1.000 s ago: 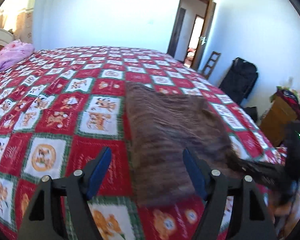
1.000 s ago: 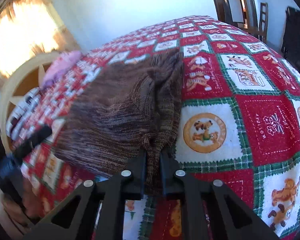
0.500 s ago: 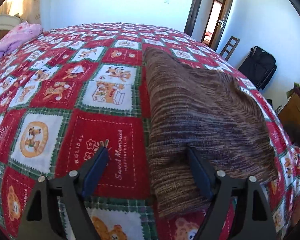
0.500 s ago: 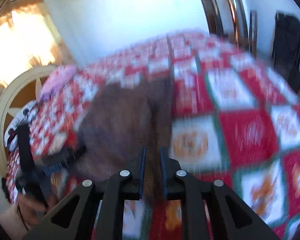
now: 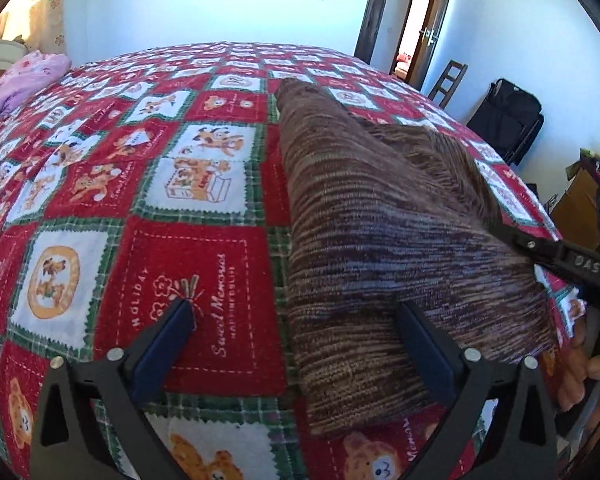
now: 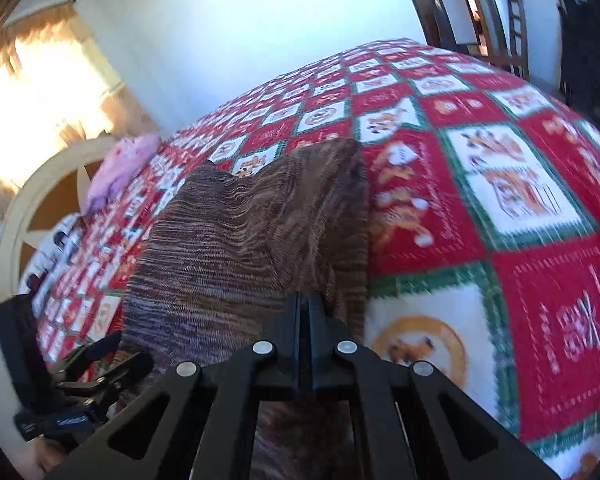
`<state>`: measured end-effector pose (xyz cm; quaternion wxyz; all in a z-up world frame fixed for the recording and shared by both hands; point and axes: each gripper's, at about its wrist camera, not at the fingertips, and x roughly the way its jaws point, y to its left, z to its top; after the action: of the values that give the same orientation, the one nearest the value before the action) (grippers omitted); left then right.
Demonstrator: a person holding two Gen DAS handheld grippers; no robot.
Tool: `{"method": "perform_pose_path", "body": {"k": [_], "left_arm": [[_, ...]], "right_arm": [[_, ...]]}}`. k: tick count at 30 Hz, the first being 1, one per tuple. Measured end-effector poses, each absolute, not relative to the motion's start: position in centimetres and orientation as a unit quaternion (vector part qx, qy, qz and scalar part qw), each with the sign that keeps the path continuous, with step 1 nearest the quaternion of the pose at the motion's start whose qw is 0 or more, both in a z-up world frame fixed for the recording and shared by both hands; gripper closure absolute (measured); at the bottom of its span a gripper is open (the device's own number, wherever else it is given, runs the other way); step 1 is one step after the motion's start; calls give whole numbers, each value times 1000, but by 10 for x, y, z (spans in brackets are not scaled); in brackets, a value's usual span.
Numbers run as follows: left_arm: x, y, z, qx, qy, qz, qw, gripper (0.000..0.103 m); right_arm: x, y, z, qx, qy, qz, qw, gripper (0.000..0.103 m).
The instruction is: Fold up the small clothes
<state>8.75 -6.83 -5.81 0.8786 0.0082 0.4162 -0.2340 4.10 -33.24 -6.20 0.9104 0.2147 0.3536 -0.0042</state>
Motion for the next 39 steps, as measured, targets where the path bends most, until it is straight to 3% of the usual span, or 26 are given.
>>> {"method": "perform_pose_path", "body": {"k": [8,16,25,33,37,39], "left_arm": [[89,-60,-48,-11,412,-250,876,0],[132,-68,-1,-35,376,-242,894,0],[177,-106,-49,-13,446,-191,875,0],[174,-108,-52,-4,439,-191,878,0],[175,-107,-54,-3,437,-192,879,0],[176,-108,-54,-4,436,-193,879,0]], "right_arm": [[90,-315,-24,141,345,-42,927,98],[155,-316,-47,108,383,-61,915,98],[184,-330,-52,128,376,-77,915,102],[186,-331,-50,123,371,-83,917,101],[154,-343,-33,146,343,-102,922,97],[130,-346,-31,151,341,-106,922,87]]}}
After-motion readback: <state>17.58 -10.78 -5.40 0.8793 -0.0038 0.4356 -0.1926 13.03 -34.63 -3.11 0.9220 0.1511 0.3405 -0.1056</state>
